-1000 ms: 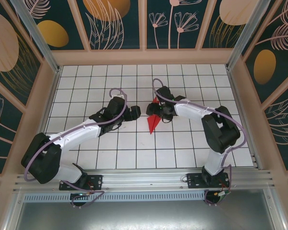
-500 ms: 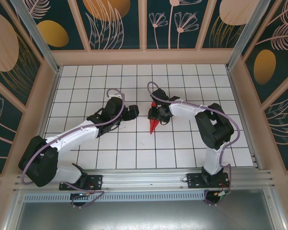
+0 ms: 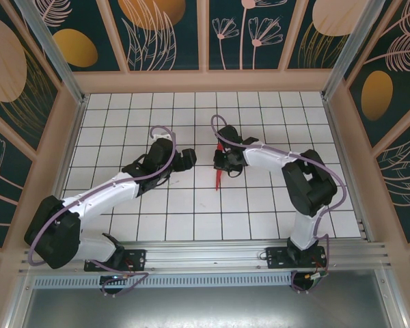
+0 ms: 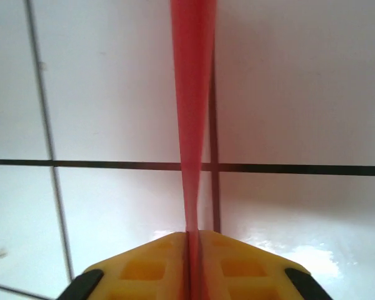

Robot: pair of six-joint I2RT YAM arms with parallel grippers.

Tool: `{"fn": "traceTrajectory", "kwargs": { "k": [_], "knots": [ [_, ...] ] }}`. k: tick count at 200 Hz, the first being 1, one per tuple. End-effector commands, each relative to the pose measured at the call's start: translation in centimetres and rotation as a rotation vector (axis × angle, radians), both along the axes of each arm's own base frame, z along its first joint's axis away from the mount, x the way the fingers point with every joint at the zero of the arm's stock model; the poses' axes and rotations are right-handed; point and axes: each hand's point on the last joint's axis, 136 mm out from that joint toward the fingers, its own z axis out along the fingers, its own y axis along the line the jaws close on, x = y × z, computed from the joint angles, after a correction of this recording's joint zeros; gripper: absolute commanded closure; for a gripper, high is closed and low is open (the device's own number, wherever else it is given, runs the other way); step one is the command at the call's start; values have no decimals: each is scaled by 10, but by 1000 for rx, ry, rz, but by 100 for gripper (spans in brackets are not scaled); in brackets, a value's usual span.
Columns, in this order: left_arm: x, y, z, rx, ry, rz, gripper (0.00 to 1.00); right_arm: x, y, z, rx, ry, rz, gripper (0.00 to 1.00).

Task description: Fold a paper plane with a square sheet of paper (fold left side to right side)

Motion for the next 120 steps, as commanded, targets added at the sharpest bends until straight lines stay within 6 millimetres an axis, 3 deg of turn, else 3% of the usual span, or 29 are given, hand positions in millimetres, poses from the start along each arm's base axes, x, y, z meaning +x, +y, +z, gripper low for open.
{"fn": "traceTrajectory", "kwargs": {
  "k": [1,43,75,120],
  "knots": [
    [2,10,11,24,-25,22,14,2,12,37,124,-78,49,90],
    [7,26,13,-42,-6,46,13,-6,32,62,425,-103,158,90],
    [10,36,14,-67,-2,58,13,-10,51,46,559,-52,205,90],
    [5,23,9,-76,9,-28,14,-10,57,19,608,-4,179,89]
  ]
}}
